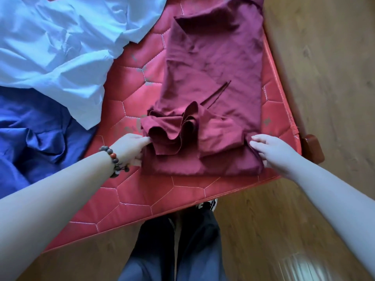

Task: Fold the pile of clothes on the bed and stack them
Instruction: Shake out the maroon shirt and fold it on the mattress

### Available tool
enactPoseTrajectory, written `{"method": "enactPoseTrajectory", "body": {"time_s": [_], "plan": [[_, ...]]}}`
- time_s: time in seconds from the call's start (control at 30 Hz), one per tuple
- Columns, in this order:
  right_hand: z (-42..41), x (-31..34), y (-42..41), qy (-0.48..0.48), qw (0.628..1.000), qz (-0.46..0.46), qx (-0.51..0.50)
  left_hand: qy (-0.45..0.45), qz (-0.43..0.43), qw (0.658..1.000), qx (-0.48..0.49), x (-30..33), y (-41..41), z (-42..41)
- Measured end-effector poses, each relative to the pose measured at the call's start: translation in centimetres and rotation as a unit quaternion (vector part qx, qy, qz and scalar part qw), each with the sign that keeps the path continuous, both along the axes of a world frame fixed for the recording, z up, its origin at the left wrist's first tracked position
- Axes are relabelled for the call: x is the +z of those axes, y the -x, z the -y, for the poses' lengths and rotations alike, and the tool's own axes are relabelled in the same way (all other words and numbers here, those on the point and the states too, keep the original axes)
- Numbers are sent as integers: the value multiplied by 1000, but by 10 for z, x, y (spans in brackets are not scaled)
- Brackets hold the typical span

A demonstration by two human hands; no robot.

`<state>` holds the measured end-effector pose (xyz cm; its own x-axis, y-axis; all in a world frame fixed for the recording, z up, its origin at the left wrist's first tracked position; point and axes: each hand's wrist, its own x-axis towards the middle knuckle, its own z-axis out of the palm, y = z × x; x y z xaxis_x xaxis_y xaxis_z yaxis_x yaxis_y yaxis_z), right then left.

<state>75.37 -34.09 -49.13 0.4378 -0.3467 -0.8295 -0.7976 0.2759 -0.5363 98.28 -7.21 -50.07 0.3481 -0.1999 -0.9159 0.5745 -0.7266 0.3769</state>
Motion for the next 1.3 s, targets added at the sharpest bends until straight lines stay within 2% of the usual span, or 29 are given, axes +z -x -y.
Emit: {"method": "enactPoseTrajectory", "body": {"time_s": [0.07,0.13,0.17,0.23,0.3,0.33,0.37,0.47,0.53,0.57,0.6,0.67,0.7,0.87,0.93,1.1,1.13,1.23,1.3], "plan": [[5,-6,8,43,996,23,74,41,66,996,-32,-4,1,-7],[2,-5,6,174,971,35,163,39,182,978,-98,-5,2,-7],[-1,-4,2,254,943,37,211,40,244,963,-111,-6,3,-6],[-9,-6,-7,405,854,36,325,59,331,933,-127,0,10,0],[-14,-14,-15,478,773,80,409,77,369,914,-150,-1,14,1],[-17,-18,-18,487,760,128,412,79,381,908,-158,-1,14,2],[-21,-18,-23,474,775,169,382,87,392,904,-145,-2,14,3],[-23,-10,-41,370,893,198,165,100,402,909,-51,6,12,12],[-13,-6,-52,312,940,141,-9,89,386,918,-12,10,7,18],[-7,-5,-56,281,952,94,-80,73,375,924,-12,7,4,20],[0,-7,-59,255,960,34,-112,51,360,931,-19,5,1,21],[9,-8,-60,248,964,-66,-65,11,338,940,-39,-1,-4,21],[10,-11,-59,272,959,-78,-25,4,335,941,-52,-5,-6,20],[13,-14,-64,333,942,-31,35,7,398,907,-140,-5,-9,29],[13,-17,-66,349,936,-16,40,-4,432,891,-141,-4,-11,33],[16,-5,-64,390,918,71,-17,100,421,901,5,-2,-18,32],[18,-4,-64,397,915,65,-18,94,416,904,7,-1,-20,32],[27,-14,-66,376,926,-15,9,17,405,912,-66,-5,-26,40],[33,-20,-73,354,935,-26,-16,-9,402,911,-87,-5,-32,49]]}}
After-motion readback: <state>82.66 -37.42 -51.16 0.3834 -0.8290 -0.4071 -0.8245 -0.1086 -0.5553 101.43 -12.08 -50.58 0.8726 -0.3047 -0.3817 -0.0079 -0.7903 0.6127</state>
